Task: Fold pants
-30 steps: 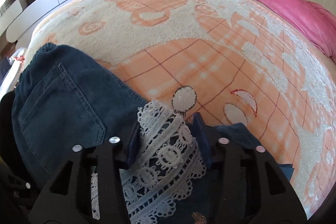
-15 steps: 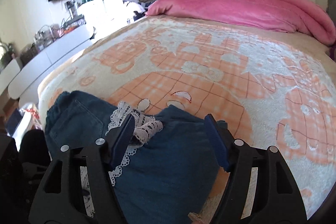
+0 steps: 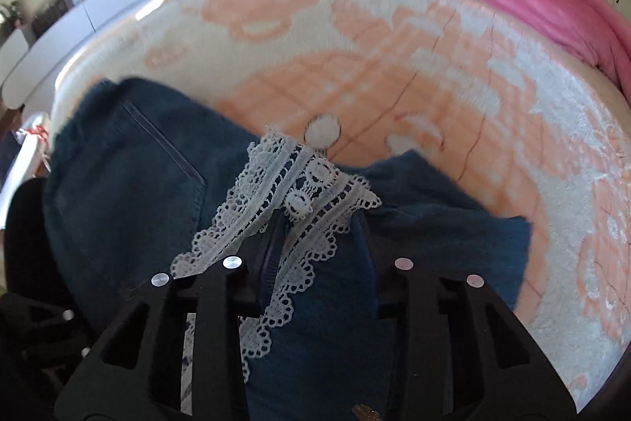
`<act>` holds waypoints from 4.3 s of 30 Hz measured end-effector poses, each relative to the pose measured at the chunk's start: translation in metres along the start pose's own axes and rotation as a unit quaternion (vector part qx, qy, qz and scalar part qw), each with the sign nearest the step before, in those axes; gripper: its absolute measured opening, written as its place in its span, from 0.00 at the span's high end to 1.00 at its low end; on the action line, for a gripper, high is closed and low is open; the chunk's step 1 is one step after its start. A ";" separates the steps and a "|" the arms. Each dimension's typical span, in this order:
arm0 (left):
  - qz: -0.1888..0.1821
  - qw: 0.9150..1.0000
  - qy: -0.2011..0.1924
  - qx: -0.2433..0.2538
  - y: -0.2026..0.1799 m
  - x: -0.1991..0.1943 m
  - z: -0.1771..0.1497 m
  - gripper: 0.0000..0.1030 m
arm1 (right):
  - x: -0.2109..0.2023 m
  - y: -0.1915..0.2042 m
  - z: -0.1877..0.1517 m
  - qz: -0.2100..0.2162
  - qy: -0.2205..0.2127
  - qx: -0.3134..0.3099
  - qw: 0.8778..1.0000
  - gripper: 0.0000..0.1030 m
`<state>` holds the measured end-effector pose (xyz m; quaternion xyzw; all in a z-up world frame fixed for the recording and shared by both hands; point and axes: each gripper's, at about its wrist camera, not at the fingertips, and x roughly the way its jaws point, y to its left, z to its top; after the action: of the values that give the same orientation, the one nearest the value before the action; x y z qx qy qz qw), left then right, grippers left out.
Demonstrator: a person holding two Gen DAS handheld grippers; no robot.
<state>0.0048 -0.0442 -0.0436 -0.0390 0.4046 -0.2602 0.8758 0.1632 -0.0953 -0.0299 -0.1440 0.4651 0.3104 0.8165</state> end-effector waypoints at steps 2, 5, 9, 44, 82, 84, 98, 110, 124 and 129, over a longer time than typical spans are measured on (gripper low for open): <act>-0.002 1.000 0.000 -0.001 0.002 -0.002 0.000 0.51 | 0.000 -0.006 -0.001 0.015 0.000 0.019 1.000 0.72; -0.003 1.000 0.000 -0.001 0.001 -0.003 0.000 0.50 | -0.010 -0.012 -0.005 0.029 -0.011 0.033 0.999 0.71; -0.008 1.000 -0.005 0.000 -0.002 -0.010 0.001 0.42 | -0.044 -0.025 -0.018 0.025 -0.053 0.067 0.996 0.53; 0.149 0.983 -0.074 -0.075 0.075 -0.117 0.007 0.04 | -0.144 0.002 -0.079 -0.012 -0.174 0.109 0.979 0.09; 0.072 0.963 -0.070 -0.248 0.164 -0.086 -0.028 0.42 | 0.043 0.159 0.089 0.147 0.062 -0.124 0.979 0.16; 0.070 0.963 -0.069 -0.251 0.165 -0.084 -0.028 0.42 | 0.051 0.157 0.085 0.177 0.067 -0.110 0.976 0.44; 0.016 0.968 -0.071 -0.241 0.137 -0.075 -0.001 0.24 | -0.050 0.043 0.049 0.320 -0.069 0.024 0.945 0.73; -0.093 0.981 -0.057 -0.163 0.051 -0.032 0.055 0.26 | -0.102 -0.066 -0.008 0.281 -0.143 0.109 0.943 0.52; -0.101 0.991 0.015 -0.082 0.004 0.008 0.042 0.24 | -0.062 -0.079 -0.071 0.058 -0.038 0.107 0.992 0.42; -0.078 0.995 -0.001 -0.070 0.009 -0.011 0.047 0.18 | -0.091 -0.074 -0.072 0.051 -0.079 0.110 0.989 0.38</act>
<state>0.0368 -0.0374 -0.0074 -0.1317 0.4166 -0.2987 0.8485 0.1284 -0.2239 0.0055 -0.0048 0.4366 0.3089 0.8450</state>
